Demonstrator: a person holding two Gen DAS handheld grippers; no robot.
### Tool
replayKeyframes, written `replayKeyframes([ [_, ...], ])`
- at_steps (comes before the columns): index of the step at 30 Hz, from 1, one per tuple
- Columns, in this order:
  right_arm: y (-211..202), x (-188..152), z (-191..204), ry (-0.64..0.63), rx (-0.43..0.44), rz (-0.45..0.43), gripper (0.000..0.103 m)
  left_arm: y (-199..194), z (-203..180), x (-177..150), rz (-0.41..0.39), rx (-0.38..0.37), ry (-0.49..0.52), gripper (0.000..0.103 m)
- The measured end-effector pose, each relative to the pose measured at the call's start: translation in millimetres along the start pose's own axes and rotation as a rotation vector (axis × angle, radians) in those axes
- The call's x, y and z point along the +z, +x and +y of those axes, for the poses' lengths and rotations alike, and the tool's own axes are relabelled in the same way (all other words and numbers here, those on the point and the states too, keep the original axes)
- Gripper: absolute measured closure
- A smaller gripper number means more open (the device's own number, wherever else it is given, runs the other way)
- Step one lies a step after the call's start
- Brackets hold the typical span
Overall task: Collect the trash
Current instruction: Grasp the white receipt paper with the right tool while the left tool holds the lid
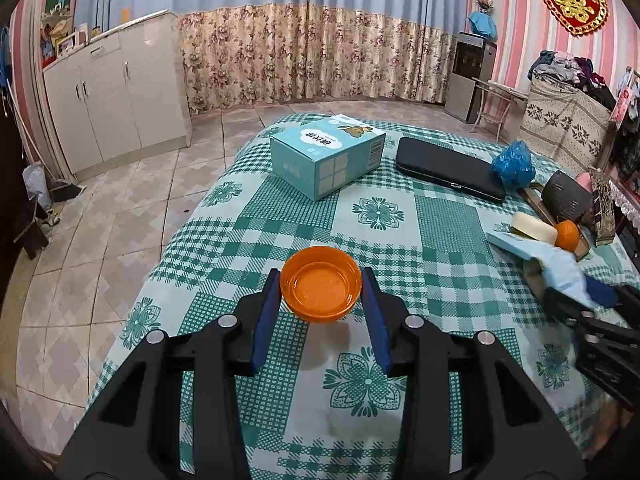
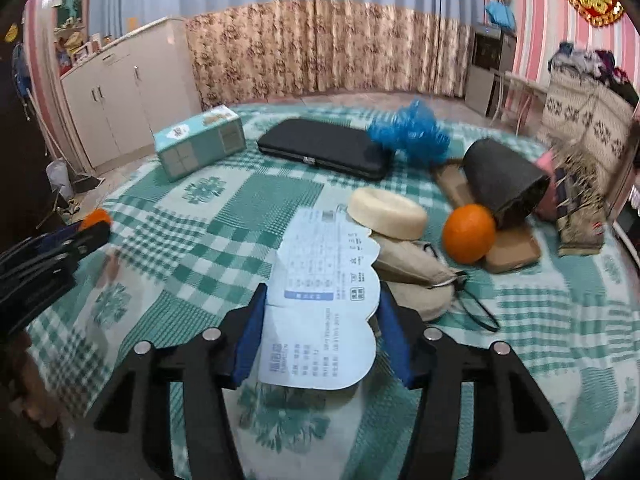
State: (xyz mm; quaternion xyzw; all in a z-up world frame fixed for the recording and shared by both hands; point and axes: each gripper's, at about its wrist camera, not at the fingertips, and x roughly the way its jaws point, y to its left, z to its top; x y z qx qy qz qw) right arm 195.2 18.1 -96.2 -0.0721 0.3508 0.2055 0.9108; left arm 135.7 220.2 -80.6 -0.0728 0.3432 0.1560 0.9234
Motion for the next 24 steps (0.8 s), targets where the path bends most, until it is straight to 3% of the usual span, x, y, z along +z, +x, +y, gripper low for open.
replayKeyframes([
  [12,-84.8,-27.8,-74.4,0.096,-0.015,-0.089,0.05,-13.2,-26.3,-7.0,-0.057,-0.003,0.084,0.064],
  [19,-132.8,-44.4,-144.5,0.181,-0.139,-0.151,0.05,-35.5,-61.8,-0.8,-0.093,-0.056,0.147,0.064],
  [24,-154.9,-61.8,-184.2,0.235,-0.227,-0.178,0.05,-57.9,-109.2,11.0,-0.125,-0.163,0.195,0.064],
])
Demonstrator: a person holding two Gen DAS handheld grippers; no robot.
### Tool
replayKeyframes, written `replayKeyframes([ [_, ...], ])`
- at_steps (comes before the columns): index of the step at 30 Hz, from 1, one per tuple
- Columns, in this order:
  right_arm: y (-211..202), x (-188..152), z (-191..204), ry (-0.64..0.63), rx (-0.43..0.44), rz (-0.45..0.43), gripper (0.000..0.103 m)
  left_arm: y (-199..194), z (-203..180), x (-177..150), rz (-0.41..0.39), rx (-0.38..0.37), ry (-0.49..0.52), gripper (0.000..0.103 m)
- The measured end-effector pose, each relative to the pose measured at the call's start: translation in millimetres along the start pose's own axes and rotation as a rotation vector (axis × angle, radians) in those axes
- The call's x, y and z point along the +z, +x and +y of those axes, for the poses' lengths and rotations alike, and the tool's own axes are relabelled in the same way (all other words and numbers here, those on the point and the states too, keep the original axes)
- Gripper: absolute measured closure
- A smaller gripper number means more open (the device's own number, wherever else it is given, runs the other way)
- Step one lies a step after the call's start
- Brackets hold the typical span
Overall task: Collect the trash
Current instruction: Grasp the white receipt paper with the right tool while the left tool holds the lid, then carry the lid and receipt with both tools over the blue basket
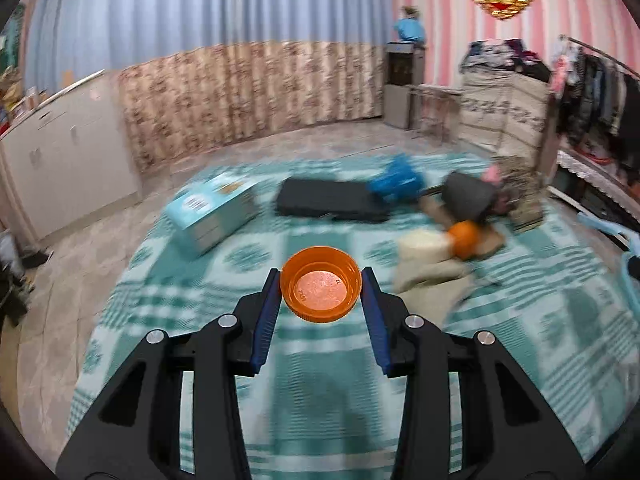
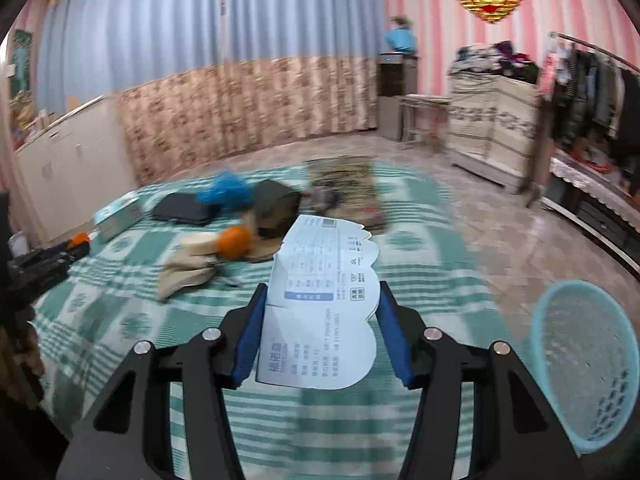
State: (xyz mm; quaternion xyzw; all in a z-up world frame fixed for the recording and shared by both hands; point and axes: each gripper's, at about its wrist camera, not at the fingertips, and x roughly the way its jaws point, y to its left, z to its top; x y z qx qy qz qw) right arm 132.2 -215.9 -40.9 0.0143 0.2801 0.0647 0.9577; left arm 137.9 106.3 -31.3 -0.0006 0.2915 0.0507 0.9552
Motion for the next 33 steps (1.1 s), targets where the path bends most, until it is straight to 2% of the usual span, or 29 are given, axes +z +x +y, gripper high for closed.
replayKeyframes([
  [5,-19.3,-6.8,-52.7,0.083,-0.074,-0.032,0.05,-6.0,-57.2,13.7,-0.037,-0.077,0.079,0.064],
  [14,-65.3,-17.6,-138.9,0.189,-0.214,-0.087,0.05,-15.0,-169.1,20.5,-0.023,-0.301,0.129,0.064],
  [18,-85.2,-27.3,-176.2,0.227,-0.284,-0.095,0.05,-20.7,-229.4,18.1,-0.022,-0.377,0.197,0.064],
  [23,-104.8,-37.6,-210.8,0.264,-0.347,-0.101,0.05,-27.2,-291.6,15.9,-0.018,-0.48,0.245,0.064],
  [28,-114.7,-45.5,-239.8,0.299,-0.386,-0.105,0.05,-24.3,-343.5,11.6,0.033,-0.586,0.254,0.064],
  [33,-111.7,-53.8,-262.1,0.33,-0.409,-0.093,0.05,-24.3,-396.5,5.6,0.018,-0.628,0.324,0.064],
])
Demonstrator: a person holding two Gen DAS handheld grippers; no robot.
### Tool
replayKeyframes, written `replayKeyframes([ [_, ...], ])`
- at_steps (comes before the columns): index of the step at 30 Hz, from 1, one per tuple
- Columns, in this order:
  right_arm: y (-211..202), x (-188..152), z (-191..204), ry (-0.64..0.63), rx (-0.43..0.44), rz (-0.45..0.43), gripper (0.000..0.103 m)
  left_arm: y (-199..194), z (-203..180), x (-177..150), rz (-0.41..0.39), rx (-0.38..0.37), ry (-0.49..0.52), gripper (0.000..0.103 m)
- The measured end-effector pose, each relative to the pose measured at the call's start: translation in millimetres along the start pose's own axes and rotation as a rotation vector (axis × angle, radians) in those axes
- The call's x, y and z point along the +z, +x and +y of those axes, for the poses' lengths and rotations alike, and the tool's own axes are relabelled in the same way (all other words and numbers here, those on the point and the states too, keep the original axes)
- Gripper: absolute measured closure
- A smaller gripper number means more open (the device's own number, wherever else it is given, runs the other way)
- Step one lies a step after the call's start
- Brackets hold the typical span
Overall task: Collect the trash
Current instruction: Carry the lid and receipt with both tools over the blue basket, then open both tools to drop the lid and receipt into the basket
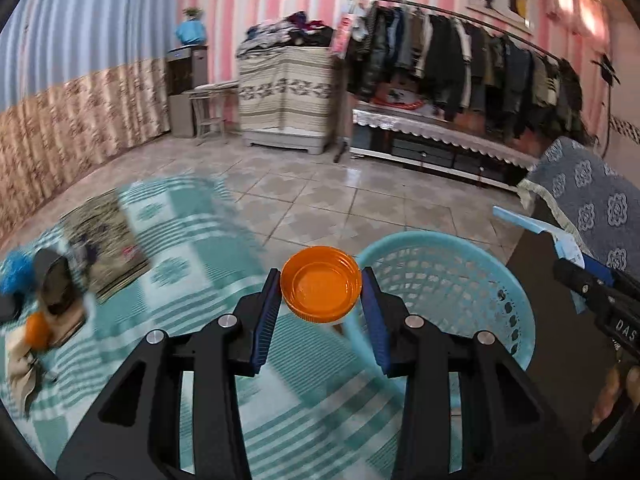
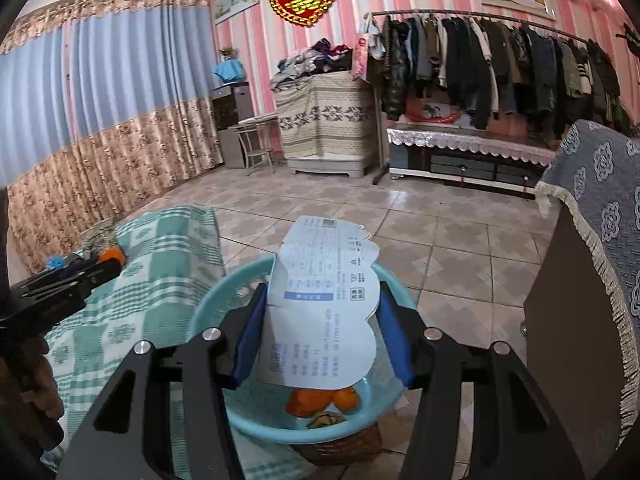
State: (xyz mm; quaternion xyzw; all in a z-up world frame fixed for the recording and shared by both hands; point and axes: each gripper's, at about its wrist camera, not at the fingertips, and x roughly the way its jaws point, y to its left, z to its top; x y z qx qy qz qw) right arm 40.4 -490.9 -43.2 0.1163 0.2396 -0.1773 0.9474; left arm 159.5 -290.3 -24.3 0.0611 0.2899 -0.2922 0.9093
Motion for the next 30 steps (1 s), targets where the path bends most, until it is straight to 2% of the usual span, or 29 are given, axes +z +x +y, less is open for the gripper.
replayKeyframes([
  [3,7.0,-1.7,-11.9,0.024,-0.013,0.01,0.05,25.3,-17.4,5.1,0.022,-0.045,0.011,0.064],
  [10,23.4,-9.3,-31.9,0.085,-0.032,0.037,0.05,76.2,-57.6,7.1,0.061,-0.05,0.105,0.064],
  [14,31.8,-10.5,-32.3,0.086,-0.039,0.048,0.05,90.4,-63.9,9.6,0.091,-0.093,0.126,0.064],
  [16,35.0,-12.7,-30.3,0.08,-0.04,0.053,0.05,95.3,-65.4,10.2,0.101,-0.11,0.135,0.049],
  [17,35.5,-13.2,-29.7,0.076,-0.041,0.055,0.05,94.6,-65.9,10.5,0.087,-0.094,0.137,0.035],
  [18,34.5,-14.3,-28.8,0.073,-0.04,0.056,0.05,91.7,-65.9,10.5,0.069,-0.08,0.138,0.028],
  [22,35.6,-15.2,-24.8,0.069,-0.038,0.063,0.05,85.8,-56.3,14.4,0.056,-0.055,0.132,0.024],
  [24,36.6,-16.1,-21.5,0.067,-0.034,0.066,0.05,80.3,-47.5,16.0,0.041,-0.023,0.122,0.016],
  [30,42.8,-17.4,-5.9,0.041,-0.02,0.081,0.05,57.2,-14.9,19.2,-0.009,0.047,0.071,0.009],
])
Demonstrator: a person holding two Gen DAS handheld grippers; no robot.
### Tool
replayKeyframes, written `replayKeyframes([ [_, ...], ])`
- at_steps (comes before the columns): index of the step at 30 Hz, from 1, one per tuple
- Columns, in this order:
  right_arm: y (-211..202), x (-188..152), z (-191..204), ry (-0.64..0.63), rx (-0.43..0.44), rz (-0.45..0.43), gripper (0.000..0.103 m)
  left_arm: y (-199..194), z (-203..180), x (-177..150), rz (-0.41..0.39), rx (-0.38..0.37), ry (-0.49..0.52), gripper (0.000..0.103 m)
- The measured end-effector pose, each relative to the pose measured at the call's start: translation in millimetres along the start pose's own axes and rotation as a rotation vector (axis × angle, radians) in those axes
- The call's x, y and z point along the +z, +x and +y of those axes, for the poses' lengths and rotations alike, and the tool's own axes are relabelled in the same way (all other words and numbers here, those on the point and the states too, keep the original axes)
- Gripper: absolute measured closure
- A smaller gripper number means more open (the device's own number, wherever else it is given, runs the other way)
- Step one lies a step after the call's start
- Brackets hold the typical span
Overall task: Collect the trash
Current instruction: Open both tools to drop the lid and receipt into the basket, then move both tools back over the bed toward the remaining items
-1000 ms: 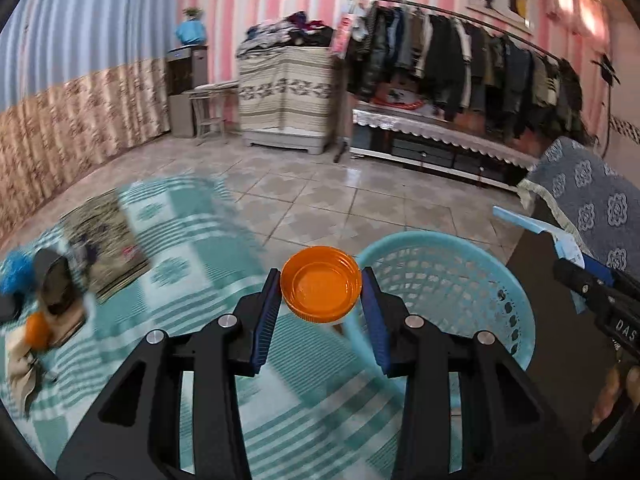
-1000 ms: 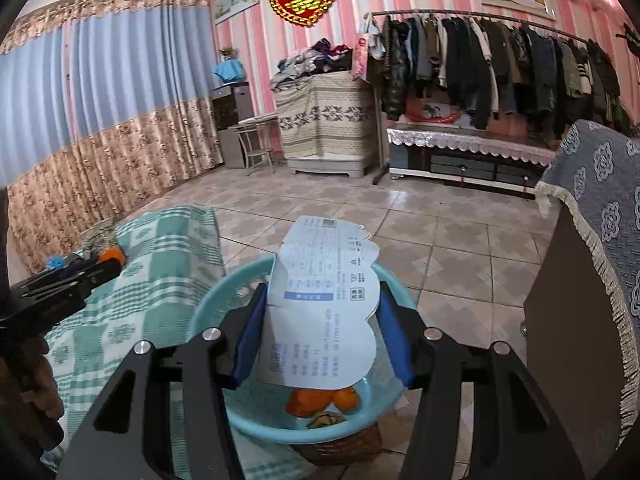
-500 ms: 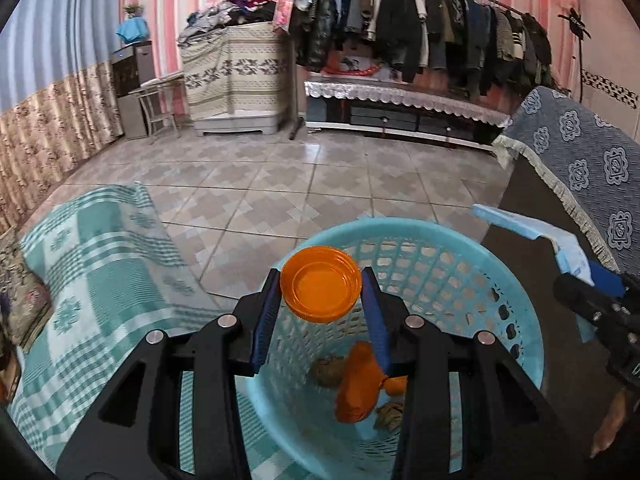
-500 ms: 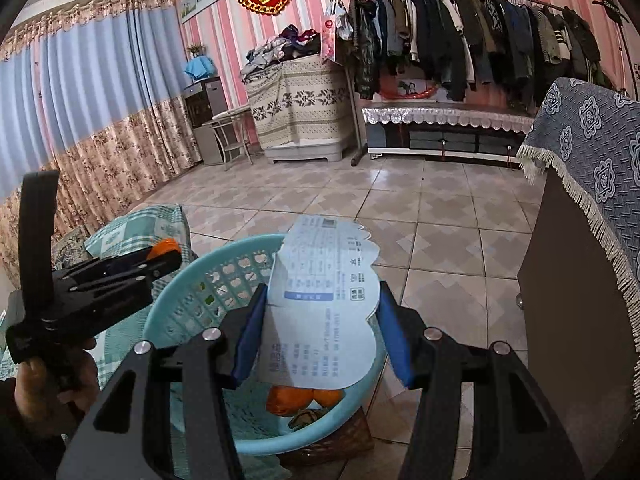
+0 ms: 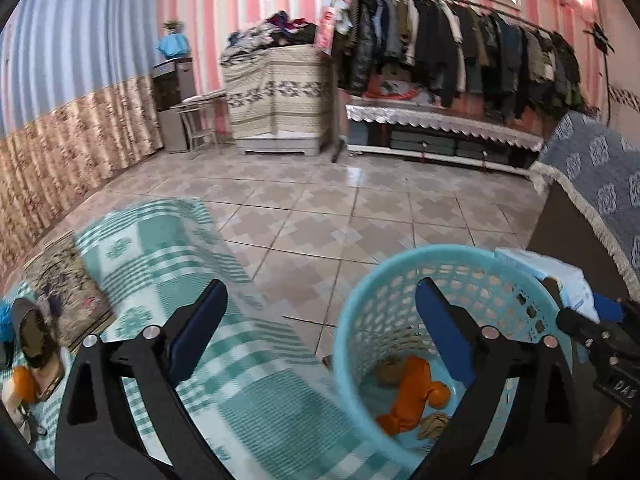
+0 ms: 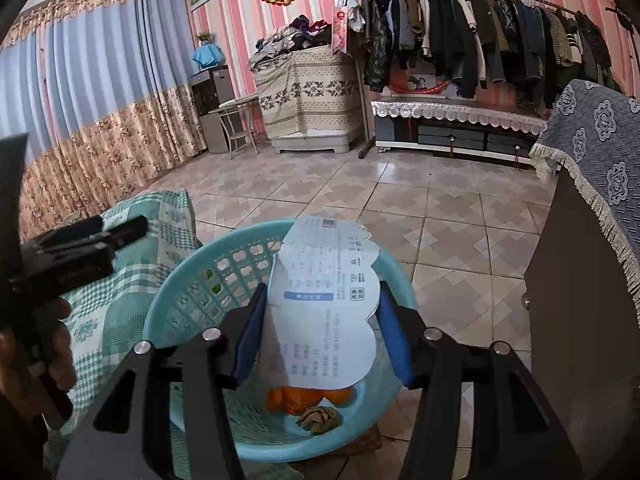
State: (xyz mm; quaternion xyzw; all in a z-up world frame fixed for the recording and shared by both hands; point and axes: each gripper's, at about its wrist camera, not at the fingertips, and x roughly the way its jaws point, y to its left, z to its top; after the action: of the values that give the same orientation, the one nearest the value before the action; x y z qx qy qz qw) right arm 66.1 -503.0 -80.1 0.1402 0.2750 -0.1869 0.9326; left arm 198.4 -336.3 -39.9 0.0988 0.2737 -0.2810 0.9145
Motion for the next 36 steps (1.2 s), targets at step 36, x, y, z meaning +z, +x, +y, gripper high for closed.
replayKeyframes([
  [36,7.7,2.6,58.3,-0.03,-0.041,0.024,0.009,-98.8,116.3,-31.6,-0.045,0.156,-0.163,0.006],
])
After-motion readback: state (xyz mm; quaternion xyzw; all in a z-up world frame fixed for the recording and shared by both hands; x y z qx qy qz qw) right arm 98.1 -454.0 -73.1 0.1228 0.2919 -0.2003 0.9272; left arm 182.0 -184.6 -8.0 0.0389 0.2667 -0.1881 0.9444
